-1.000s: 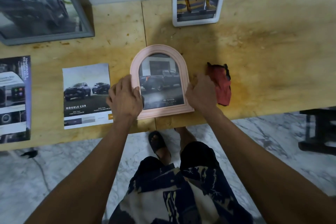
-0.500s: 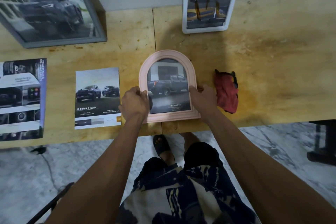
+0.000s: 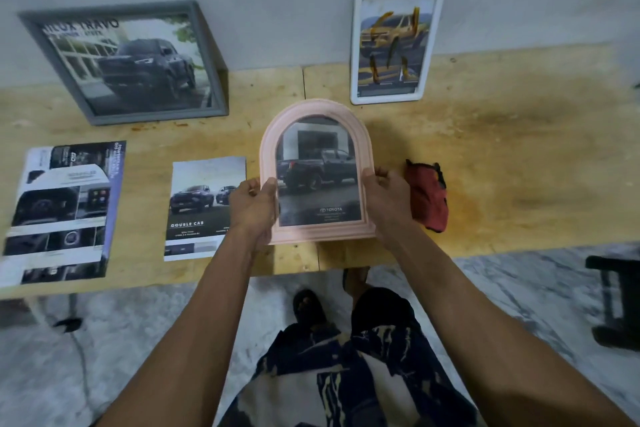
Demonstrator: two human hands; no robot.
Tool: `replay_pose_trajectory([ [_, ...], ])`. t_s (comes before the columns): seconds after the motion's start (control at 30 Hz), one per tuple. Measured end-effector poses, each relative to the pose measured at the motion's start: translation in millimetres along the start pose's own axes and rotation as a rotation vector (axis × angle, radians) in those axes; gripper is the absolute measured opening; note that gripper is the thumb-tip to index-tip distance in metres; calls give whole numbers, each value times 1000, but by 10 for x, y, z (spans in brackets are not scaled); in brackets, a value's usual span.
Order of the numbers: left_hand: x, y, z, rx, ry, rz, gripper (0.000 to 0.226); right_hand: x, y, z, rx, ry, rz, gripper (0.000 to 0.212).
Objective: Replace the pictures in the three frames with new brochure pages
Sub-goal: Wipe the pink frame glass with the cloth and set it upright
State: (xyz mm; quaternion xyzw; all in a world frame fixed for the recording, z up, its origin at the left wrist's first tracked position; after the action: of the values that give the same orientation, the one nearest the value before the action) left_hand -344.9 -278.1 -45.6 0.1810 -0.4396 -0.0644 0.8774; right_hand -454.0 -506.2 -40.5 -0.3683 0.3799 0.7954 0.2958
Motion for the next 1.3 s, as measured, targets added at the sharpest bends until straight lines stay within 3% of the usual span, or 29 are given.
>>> replay_pose_trajectory([
  [0.3, 313, 601, 39, -37, -75, 188, 26, -411, -113, 516, -256, 74, -158, 33],
  [0.6, 669, 864, 44, -128, -141, 216, 34, -885, -91, 723, -285, 259, -63, 47],
  [1.03, 1311, 494, -403, -67, -268, 121, 31, -1458, -474, 107, -250, 372, -18, 47],
  [1.3, 1590, 67, -838, 58, -309, 29, 22, -1613, -857, -565, -280, 283, 55, 45],
])
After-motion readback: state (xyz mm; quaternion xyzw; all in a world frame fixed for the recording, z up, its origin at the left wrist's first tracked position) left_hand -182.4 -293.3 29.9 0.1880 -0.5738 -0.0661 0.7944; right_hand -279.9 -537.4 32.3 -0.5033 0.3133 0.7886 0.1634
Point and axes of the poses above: each hand's wrist, its own z-axis away from the middle knuckle, its own y-axis out of the back of the hand, x = y × z, the point moved 7 cm from there along -z, towards the middle knuckle, and after that the axes turned 11 degrees about x, right-handed, at the moved point
